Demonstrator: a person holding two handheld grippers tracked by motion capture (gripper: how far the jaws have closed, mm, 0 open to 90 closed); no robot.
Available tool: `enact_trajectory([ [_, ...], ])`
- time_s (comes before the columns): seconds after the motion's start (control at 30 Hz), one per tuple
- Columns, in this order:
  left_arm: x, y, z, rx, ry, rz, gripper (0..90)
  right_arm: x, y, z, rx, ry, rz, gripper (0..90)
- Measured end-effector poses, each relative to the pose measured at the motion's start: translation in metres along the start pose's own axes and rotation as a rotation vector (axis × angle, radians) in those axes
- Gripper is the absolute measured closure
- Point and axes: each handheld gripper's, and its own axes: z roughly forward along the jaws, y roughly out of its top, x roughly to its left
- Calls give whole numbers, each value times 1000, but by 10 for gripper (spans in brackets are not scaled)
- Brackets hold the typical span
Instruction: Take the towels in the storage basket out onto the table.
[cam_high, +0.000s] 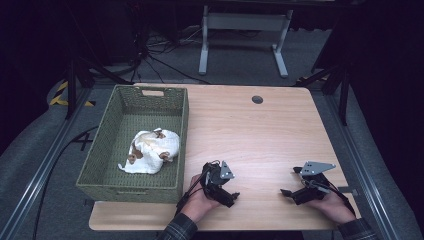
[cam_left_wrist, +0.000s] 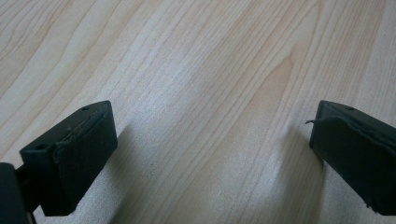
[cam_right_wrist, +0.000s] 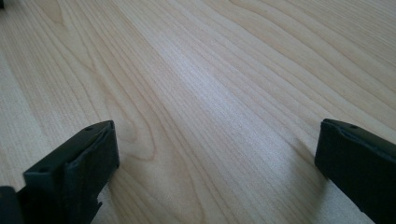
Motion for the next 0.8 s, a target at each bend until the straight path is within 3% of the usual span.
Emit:
enact_trajectory([
  [0.43, -1, 1, -1, 9, 13, -21, 19, 0, 0, 0, 2, 5, -3, 0],
  [0.57, 0, 1, -6, 14, -13, -45, 34, 0, 0, 0, 2, 5, -3, 0],
  [0.63, 1, 0, -8, -6, -14, -54, 34, -1, 0, 0, 2, 6, -5, 0],
  [0.7, 2, 1, -11, -24, -5, -62, 39, -2, 1, 1, -2, 4, -15, 0],
  [0.8, 2, 2, -15, -9, 13, -47, 40, -2, 1, 1, -2, 5, -14, 0],
])
